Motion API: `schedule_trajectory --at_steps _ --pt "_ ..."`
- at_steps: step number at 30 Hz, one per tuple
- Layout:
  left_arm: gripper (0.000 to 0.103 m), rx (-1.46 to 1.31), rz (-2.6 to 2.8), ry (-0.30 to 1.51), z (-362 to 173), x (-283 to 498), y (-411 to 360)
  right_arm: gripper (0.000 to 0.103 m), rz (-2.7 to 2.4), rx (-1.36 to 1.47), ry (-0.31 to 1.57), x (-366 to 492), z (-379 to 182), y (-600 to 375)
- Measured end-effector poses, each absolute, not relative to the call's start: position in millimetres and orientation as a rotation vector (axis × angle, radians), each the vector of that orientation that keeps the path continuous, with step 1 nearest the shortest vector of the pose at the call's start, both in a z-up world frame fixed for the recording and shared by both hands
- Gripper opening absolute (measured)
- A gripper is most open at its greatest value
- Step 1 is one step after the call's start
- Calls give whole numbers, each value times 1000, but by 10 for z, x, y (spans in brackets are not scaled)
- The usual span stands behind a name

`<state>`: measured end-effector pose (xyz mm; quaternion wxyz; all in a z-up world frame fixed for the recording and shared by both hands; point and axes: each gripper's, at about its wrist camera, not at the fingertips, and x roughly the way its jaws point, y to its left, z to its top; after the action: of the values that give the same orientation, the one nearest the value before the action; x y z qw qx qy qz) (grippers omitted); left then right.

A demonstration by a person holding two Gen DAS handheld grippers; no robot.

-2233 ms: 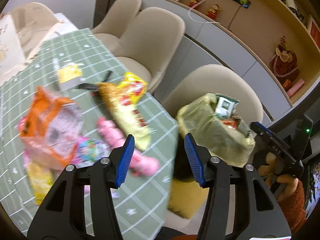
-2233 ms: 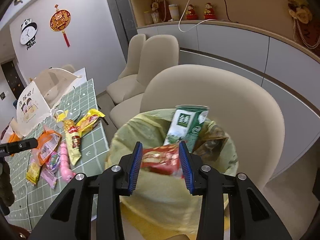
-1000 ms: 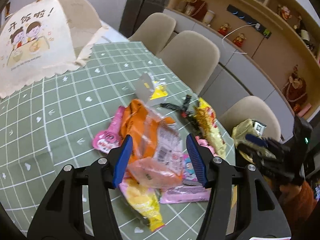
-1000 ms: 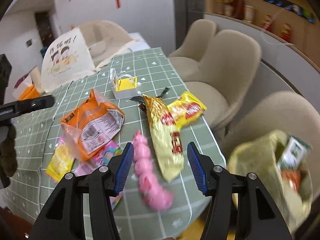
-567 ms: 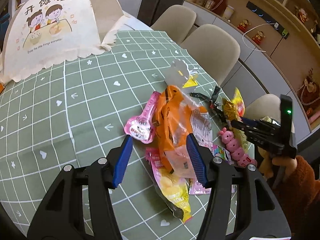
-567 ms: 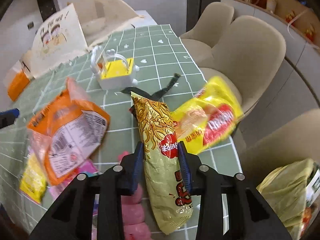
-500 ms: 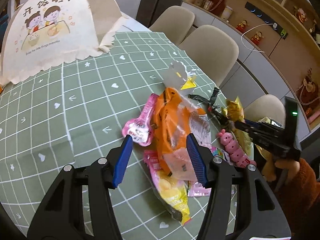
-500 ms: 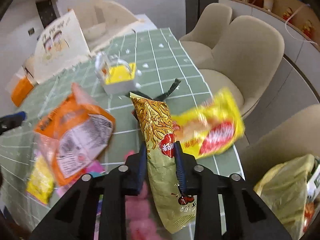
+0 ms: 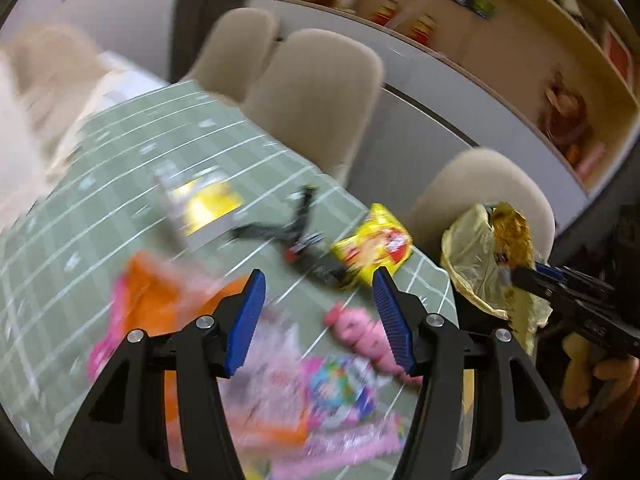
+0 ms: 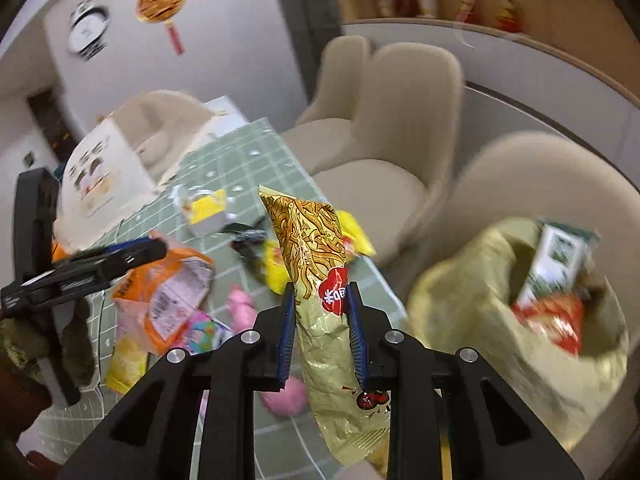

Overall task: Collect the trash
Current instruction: 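Grasp the yellow snack bag with the left gripper while the right holds the gold bag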

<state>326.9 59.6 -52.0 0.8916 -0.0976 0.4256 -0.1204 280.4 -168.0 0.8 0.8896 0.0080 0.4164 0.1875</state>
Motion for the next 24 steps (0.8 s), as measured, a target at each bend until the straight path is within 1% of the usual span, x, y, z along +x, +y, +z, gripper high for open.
schedule_trajectory --at_steps 5,6,7,9,12,16,18,19,22,24 --pt "52 -41 -387 928 -690 3804 113 24 335 84 884 2681 -117 -2008" --pt "49 -15 -421 948 -734 3886 40 24 334 89 882 2654 -133 -2050" --pt "44 17 -456 974 -781 3983 -35 24 325 93 879 2620 -160 -2095" --pt "43 94 -454 998 -882 4145 -145 24 309 113 876 2598 -198 -2162" --pt "43 138 -439 1044 -1031 4323 -233 24 300 143 880 2570 -259 -2236" --pt "41 116 -452 1106 -1202 4341 -259 24 304 155 897 2600 -323 -2245" --pt "37 118 -469 1129 -1266 4260 -283 24 311 149 902 2625 -347 -2228" --pt "32 127 -466 1117 -1263 4210 -298 25 315 147 903 2632 -350 -2212" --pt "24 115 -450 1125 -1268 4100 -270 24 323 144 903 2625 -348 -2165" --pt "22 62 -412 1136 -1269 4034 -192 24 328 143 903 2610 -342 -2138"
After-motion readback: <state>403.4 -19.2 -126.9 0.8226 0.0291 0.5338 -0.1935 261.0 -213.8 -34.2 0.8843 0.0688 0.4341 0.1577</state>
